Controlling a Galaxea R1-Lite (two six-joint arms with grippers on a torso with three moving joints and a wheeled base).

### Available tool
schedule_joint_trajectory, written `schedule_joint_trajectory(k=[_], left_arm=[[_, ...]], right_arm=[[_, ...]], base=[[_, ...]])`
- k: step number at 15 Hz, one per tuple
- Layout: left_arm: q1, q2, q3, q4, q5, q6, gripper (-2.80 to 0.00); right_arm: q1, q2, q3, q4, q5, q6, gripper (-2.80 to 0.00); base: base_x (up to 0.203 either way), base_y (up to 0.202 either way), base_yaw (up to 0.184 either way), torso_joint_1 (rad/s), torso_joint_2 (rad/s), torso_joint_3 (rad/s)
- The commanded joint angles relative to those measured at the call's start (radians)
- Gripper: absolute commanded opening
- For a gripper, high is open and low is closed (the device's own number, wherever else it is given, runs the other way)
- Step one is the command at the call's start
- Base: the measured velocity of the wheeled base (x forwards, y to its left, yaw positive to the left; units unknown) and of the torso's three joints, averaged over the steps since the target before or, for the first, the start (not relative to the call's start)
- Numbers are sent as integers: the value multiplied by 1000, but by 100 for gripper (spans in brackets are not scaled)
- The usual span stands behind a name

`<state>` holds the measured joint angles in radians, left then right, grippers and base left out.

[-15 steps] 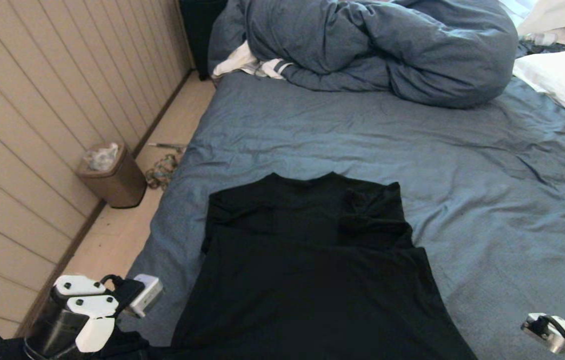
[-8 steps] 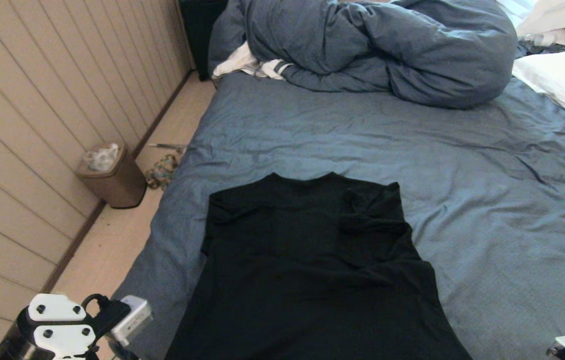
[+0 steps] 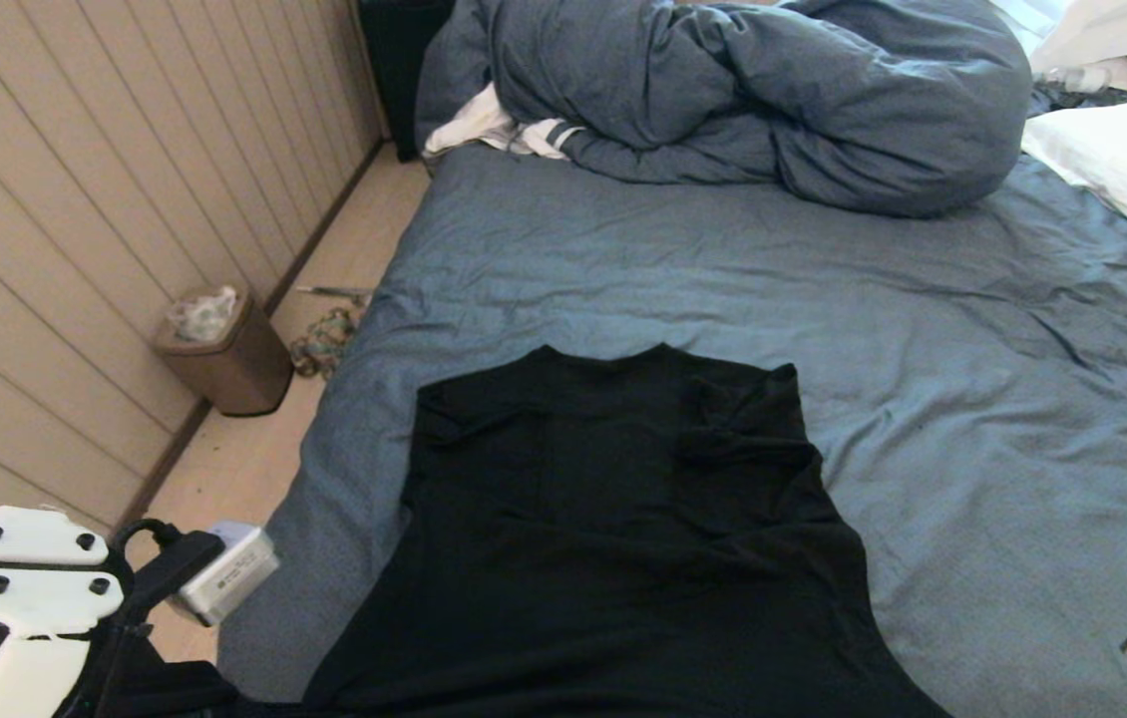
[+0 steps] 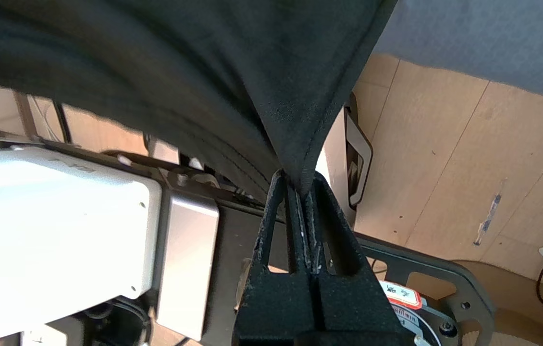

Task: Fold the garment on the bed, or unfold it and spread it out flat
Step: Fold the black T-shirt

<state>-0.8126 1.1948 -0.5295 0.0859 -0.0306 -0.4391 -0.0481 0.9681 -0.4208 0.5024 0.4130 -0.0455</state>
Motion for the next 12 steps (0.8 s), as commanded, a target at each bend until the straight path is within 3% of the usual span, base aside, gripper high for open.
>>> schedule_joint_trajectory(k=[1, 4, 8, 10, 12], left_arm=[[1, -25, -41, 51, 0, -3, -280], [1, -24, -33, 109, -4, -8, -280], [-7, -28, -117, 293, -18, -64, -280], [-47, -32, -162, 400, -37, -114, -280], [-87, -22, -160, 417, -43, -154, -280]], right_arm=[[2, -7, -27, 29, 2, 1, -280], [1, -27, -28, 73, 1, 3, -280], [4, -62, -93, 266, 4, 3, -280], [4, -81, -128, 357, 3, 3, -280], [4, -81, -114, 369, 3, 3, -280]], base=[[0, 0, 0, 0, 0, 0], [0, 0, 0, 0, 0, 0], [0, 0, 0, 0, 0, 0], [0, 0, 0, 0, 0, 0], [0, 0, 0, 0, 0, 0]])
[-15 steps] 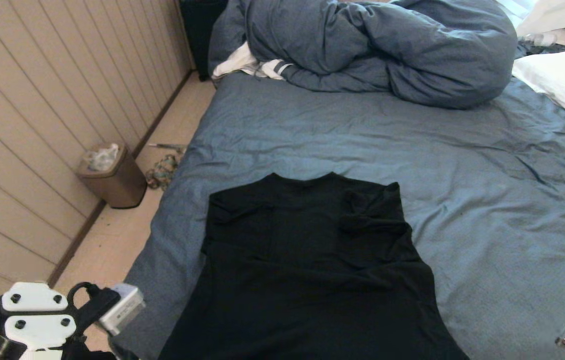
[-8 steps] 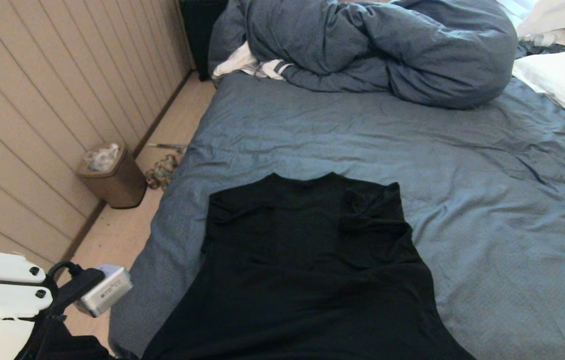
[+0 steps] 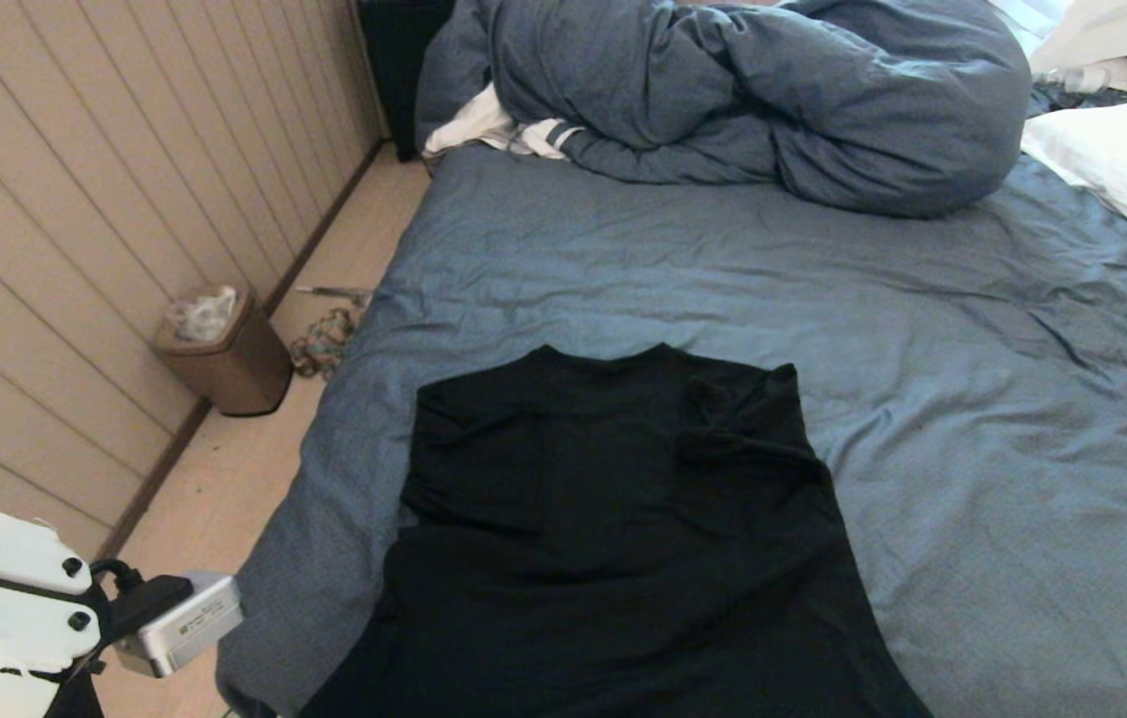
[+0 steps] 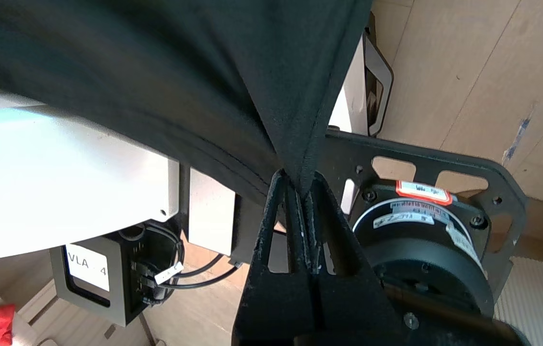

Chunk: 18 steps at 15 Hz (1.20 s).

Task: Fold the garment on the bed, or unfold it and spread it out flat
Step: Fold the black T-shirt

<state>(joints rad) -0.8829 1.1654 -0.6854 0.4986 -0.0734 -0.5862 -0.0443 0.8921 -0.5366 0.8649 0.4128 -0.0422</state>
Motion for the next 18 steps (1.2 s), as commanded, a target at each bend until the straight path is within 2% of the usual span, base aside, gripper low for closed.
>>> schedule_joint_trajectory(k=[1, 4, 8, 11, 14, 18], left_arm=[[-31, 8, -2, 5, 0, -22, -280], [-39, 38, 1, -4, -1, -25, -280], [-39, 40, -24, -11, -75, -27, -280], [-52, 36, -25, 22, -86, -29, -280], [-57, 81, -11, 41, -87, -22, -280], [-63, 196, -23, 63, -165, -15, -280]], right_arm=[[1, -7, 10, 6, 1, 0, -280], [1, 4, 17, -6, 5, -2, -280], [0, 28, 3, -14, 3, -2, -280], [0, 34, 11, -9, 1, -1, -280], [5, 146, 28, -9, 1, -4, -280], [7, 306, 33, -19, -2, -27, -280]], base=[[0, 0, 0, 0, 0, 0], [0, 0, 0, 0, 0, 0], [0, 0, 0, 0, 0, 0], [0, 0, 0, 0, 0, 0], [0, 0, 0, 0, 0, 0], [0, 0, 0, 0, 0, 0]])
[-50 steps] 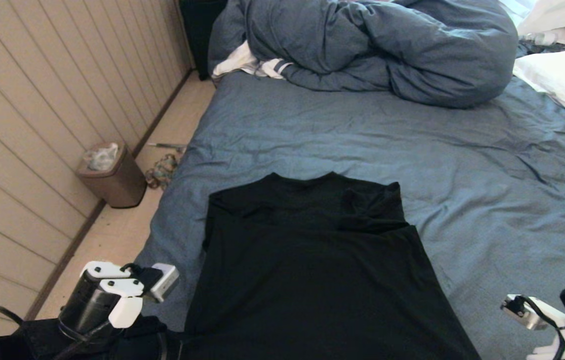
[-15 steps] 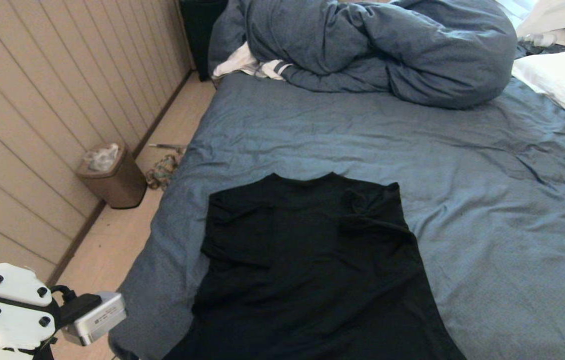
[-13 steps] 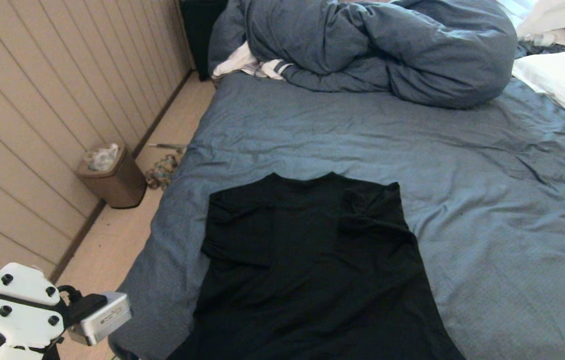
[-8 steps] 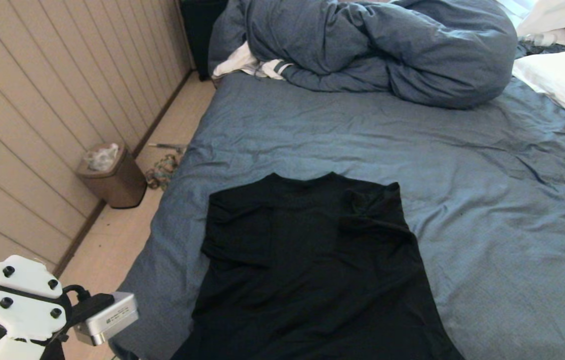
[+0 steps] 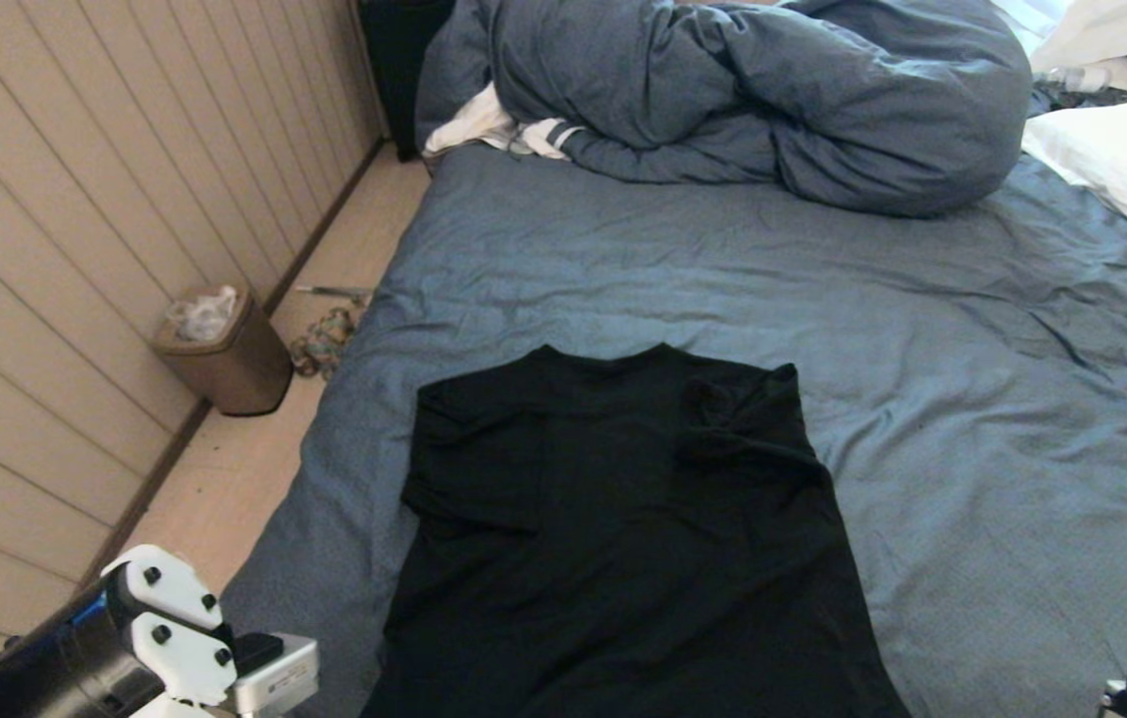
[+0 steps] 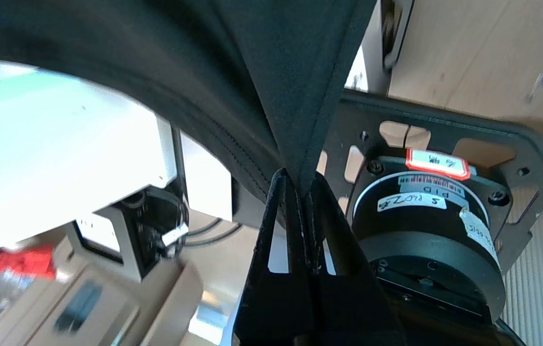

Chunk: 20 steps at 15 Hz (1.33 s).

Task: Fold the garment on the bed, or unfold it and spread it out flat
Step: Fold the black T-shirt

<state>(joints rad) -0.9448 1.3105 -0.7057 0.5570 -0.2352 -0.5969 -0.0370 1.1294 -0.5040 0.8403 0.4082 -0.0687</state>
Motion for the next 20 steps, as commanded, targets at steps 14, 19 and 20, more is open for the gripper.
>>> schedule_joint_trajectory(k=[14, 19, 20], left_arm=[[4, 139, -189, -6, 27, -2, -280], [305, 285, -436, -4, 49, 135, -280], [362, 314, -489, -4, 49, 157, -280]], right_arm=[[-11, 118, -140, -134, -47, -9, -280], [-51, 338, -313, -270, -48, 10, -280], [-55, 373, -359, -290, -48, 19, -280]], base=[[0, 0, 0, 0, 0, 0], [0, 0, 0, 0, 0, 0], [0, 0, 0, 0, 0, 0]])
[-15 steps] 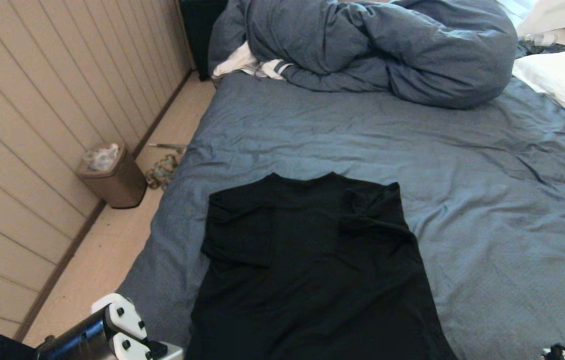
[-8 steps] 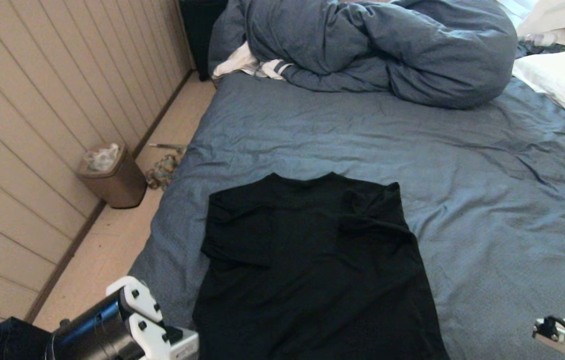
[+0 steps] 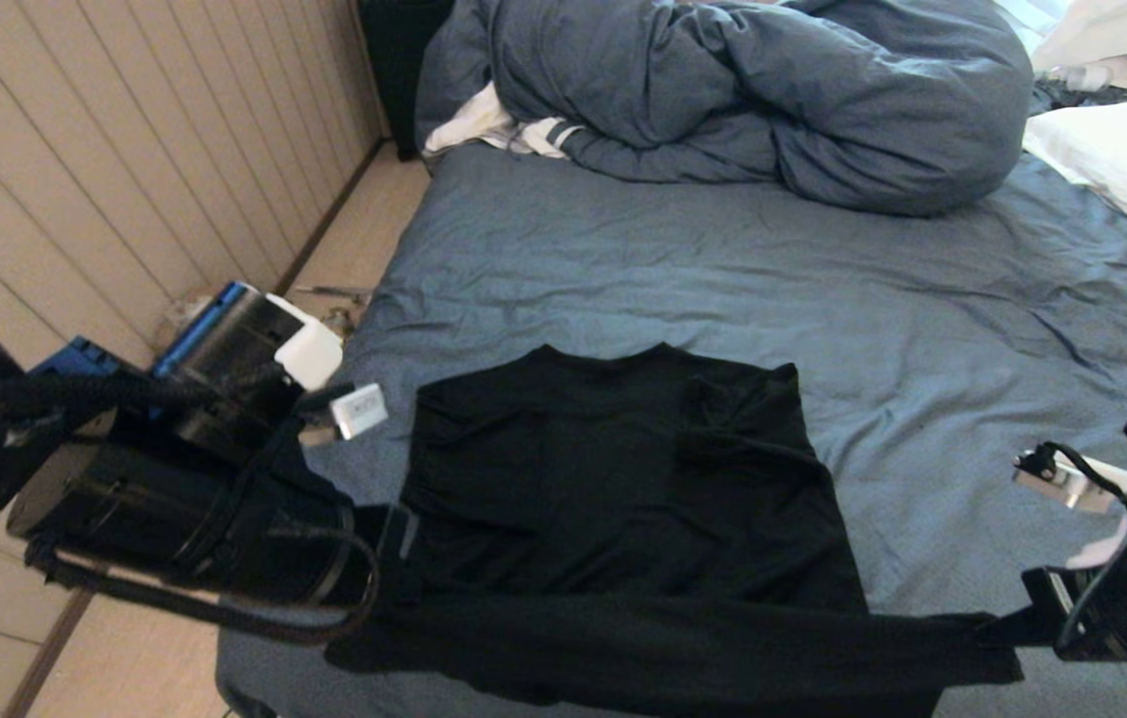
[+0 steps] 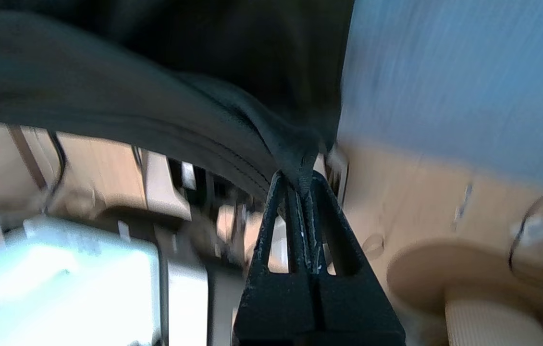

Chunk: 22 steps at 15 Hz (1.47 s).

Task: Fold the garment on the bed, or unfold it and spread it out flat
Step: Fold the black T-shirt

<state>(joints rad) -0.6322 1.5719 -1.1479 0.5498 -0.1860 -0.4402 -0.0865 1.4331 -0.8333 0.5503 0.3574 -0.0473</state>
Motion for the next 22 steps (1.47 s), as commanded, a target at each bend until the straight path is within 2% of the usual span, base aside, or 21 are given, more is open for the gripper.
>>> schedule_joint_trajectory(k=[1, 3, 5, 12, 17, 22], left_arm=[[101, 82, -99, 2, -1, 21, -280], [166, 138, -182, 0, -2, 44, -280], [197, 196, -228, -8, -4, 50, -280], [205, 384, -327, -127, -3, 51, -280], [209, 512, -484, -137, -3, 53, -280], [258, 566, -606, -126, -3, 60, -280]], right_arm=[[-8, 103, -82, -12, 3, 9, -280], [-11, 171, -182, -20, 3, 25, -280], [-1, 233, -262, -22, 3, 47, -280], [30, 411, -434, -36, 1, 70, -280], [40, 523, -591, -36, -29, 101, -280], [42, 558, -692, -34, -38, 131, -280]], base=[[0, 0, 0, 0, 0, 0], [0, 0, 0, 0, 0, 0], [0, 0, 0, 0, 0, 0], [0, 0, 0, 0, 0, 0], [0, 0, 0, 0, 0, 0], [0, 0, 0, 0, 0, 0]])
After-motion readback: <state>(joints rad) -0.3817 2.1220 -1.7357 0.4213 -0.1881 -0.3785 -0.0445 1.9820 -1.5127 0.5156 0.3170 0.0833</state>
